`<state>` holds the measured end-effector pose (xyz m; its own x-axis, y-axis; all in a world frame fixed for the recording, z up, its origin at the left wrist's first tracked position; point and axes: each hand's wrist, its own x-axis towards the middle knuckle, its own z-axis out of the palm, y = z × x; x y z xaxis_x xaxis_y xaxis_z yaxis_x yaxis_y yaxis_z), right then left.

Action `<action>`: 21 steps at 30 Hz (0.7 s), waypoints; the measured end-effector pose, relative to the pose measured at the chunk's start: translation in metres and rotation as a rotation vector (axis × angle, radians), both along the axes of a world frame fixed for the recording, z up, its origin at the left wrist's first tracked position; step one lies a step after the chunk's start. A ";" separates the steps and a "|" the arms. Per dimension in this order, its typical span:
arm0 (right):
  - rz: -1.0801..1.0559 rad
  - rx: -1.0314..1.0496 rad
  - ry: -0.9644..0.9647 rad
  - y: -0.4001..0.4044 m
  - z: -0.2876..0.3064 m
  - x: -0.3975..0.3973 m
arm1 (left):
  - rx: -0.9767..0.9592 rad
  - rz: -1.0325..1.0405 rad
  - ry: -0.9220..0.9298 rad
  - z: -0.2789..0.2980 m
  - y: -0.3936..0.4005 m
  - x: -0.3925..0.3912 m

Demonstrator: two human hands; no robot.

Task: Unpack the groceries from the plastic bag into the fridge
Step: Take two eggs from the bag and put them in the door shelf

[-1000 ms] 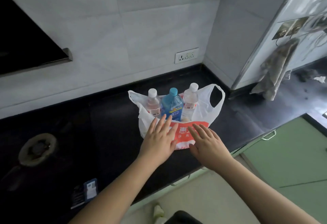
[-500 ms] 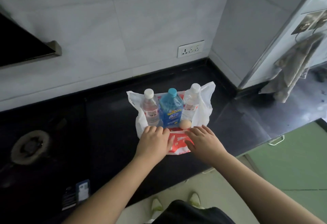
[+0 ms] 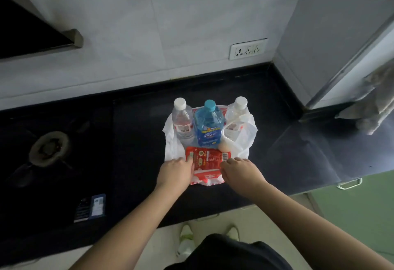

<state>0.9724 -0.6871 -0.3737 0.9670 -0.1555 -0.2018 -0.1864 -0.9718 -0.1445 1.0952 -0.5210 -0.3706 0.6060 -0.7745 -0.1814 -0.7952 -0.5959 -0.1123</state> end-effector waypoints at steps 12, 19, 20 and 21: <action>0.162 -0.130 -0.179 0.006 -0.003 0.023 | 0.028 -0.255 -0.062 -0.009 -0.004 0.015; 0.169 -0.084 -0.040 0.018 0.004 0.037 | 0.047 -0.279 0.117 -0.021 -0.005 0.032; 0.116 -0.098 0.061 0.015 0.006 0.038 | 0.075 -0.273 0.112 -0.022 -0.004 0.033; 0.071 -0.116 0.123 0.012 0.007 0.038 | 0.102 -0.270 0.106 -0.022 -0.003 0.034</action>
<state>1.0100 -0.6750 -0.3666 0.9455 -0.1170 -0.3040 -0.1261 -0.9920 -0.0106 1.1288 -0.5238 -0.3924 0.3541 -0.8796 -0.3176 -0.9338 -0.3510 -0.0689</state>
